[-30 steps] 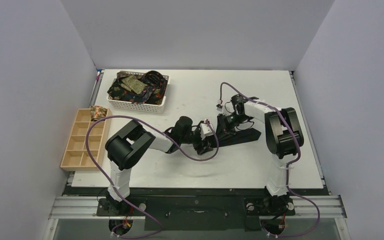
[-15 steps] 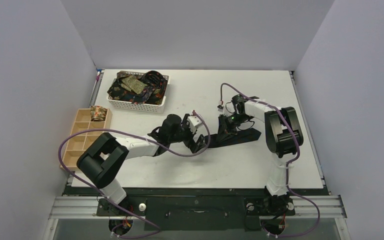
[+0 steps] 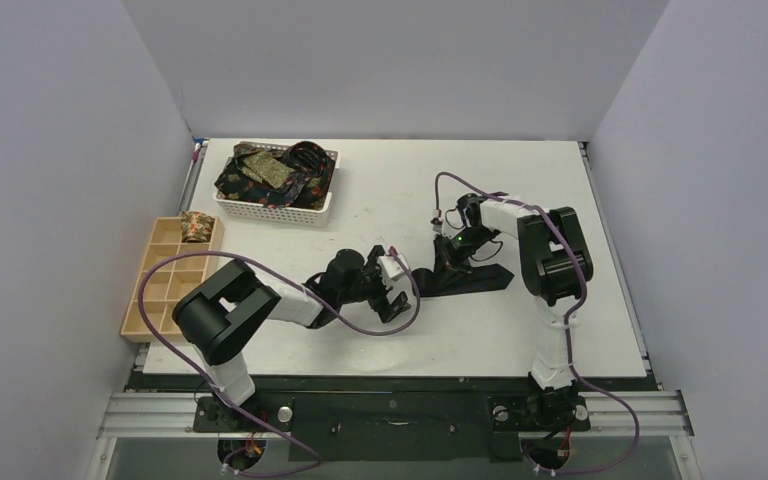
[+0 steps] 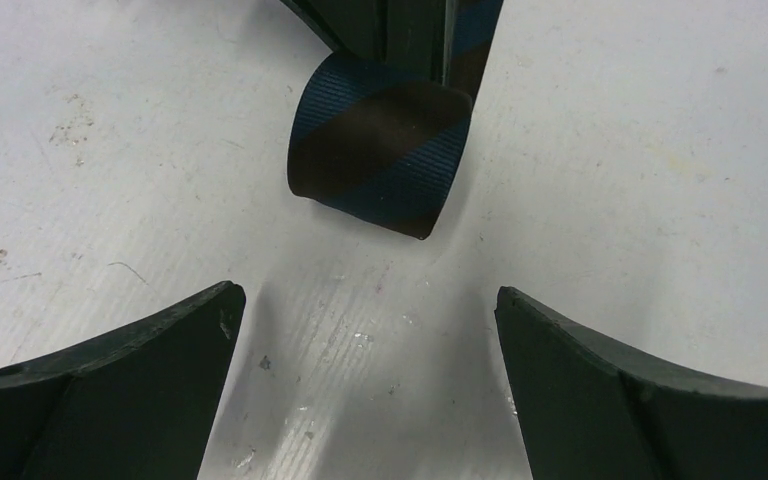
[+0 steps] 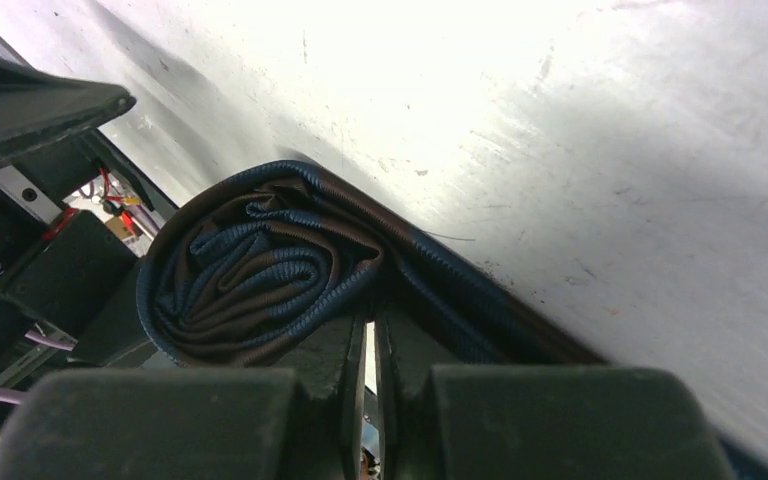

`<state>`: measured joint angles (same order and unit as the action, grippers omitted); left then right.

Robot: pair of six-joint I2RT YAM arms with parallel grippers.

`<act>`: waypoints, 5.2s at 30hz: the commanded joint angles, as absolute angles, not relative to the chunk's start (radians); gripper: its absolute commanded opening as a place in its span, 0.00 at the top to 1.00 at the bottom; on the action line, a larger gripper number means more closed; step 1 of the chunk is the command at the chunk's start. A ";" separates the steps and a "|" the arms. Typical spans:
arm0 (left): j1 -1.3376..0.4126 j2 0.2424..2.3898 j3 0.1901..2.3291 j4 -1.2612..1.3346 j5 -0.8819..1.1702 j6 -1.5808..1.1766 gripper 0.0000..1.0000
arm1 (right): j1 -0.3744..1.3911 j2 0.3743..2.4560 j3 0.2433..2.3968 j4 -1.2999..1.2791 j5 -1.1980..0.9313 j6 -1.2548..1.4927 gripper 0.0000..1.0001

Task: Roll the ties
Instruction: Roll the tie at the center of the board.

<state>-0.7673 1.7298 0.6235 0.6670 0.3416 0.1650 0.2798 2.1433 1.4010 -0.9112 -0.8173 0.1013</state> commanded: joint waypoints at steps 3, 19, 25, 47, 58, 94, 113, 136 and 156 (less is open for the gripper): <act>-0.767 1.814 0.682 0.812 0.421 0.209 0.03 | 0.329 2.231 1.342 -0.804 -0.428 0.047 1.00; -0.769 1.954 0.763 0.868 0.528 0.176 0.33 | 0.440 2.223 1.411 -0.814 -0.492 -0.009 1.00; -0.754 1.969 0.719 0.768 0.524 0.245 0.55 | 0.374 2.142 1.360 -0.775 -0.581 0.035 1.00; -0.746 1.962 0.749 0.580 0.574 0.324 0.55 | 0.390 1.922 1.328 -0.702 -0.786 0.138 0.51; -0.733 1.962 0.747 0.570 0.577 0.316 0.52 | 0.358 1.961 1.296 -0.749 -0.753 0.076 1.00; -0.803 1.991 0.808 0.498 0.446 0.329 0.71 | 0.287 2.018 1.406 -0.827 -0.701 -0.004 0.89; -0.841 2.039 0.883 0.308 0.406 0.471 0.68 | 0.327 1.926 1.330 -0.813 -0.782 0.036 0.50; -0.815 1.979 0.900 0.628 0.570 0.157 0.24 | 0.273 2.022 1.223 -0.720 -0.527 -0.049 1.00; -0.807 2.089 0.994 0.679 0.585 0.191 0.30 | 0.353 2.113 1.289 -0.732 -0.313 0.000 1.00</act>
